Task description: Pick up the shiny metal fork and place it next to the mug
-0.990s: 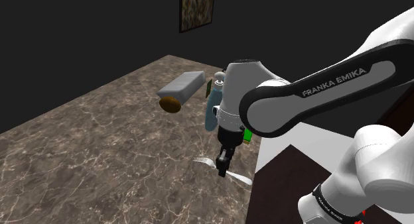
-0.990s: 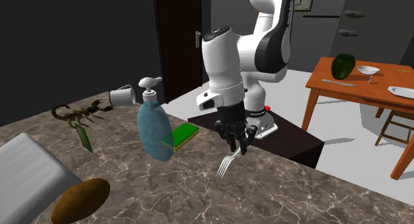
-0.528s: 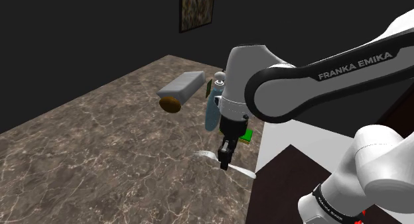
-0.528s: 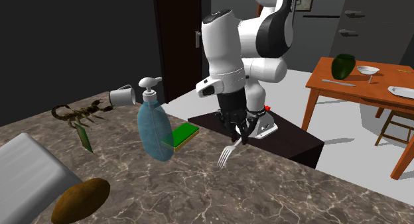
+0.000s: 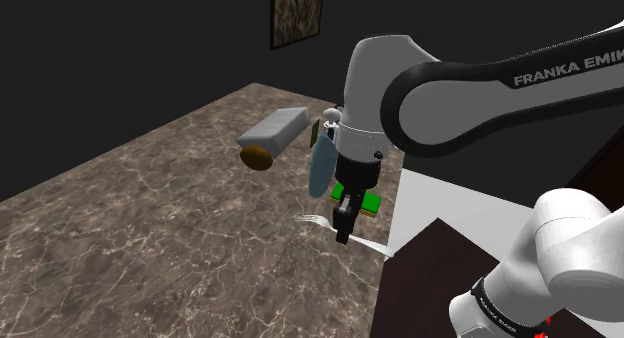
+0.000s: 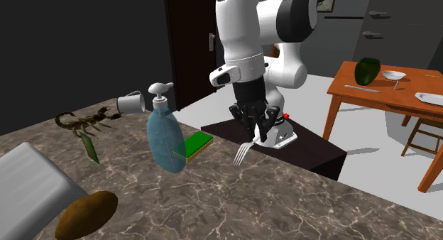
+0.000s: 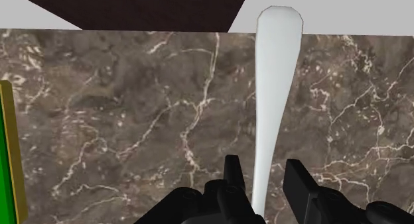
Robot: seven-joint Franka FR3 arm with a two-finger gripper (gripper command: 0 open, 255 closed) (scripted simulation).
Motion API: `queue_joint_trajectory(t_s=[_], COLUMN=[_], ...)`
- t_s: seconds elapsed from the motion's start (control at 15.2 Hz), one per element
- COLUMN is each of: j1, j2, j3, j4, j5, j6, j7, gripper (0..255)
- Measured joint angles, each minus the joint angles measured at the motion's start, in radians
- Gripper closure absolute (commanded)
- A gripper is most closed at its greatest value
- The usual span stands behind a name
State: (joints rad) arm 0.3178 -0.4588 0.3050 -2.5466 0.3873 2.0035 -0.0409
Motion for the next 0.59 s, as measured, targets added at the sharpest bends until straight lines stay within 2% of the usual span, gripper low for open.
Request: queue_joint_trajectory(t_s=[0.59], j1=[-0.007], j2=[-0.037], j3=[-0.020], j4=[0.093], j5=[-0.021], j6=[-0.129], j7=[0.024], gripper=[255])
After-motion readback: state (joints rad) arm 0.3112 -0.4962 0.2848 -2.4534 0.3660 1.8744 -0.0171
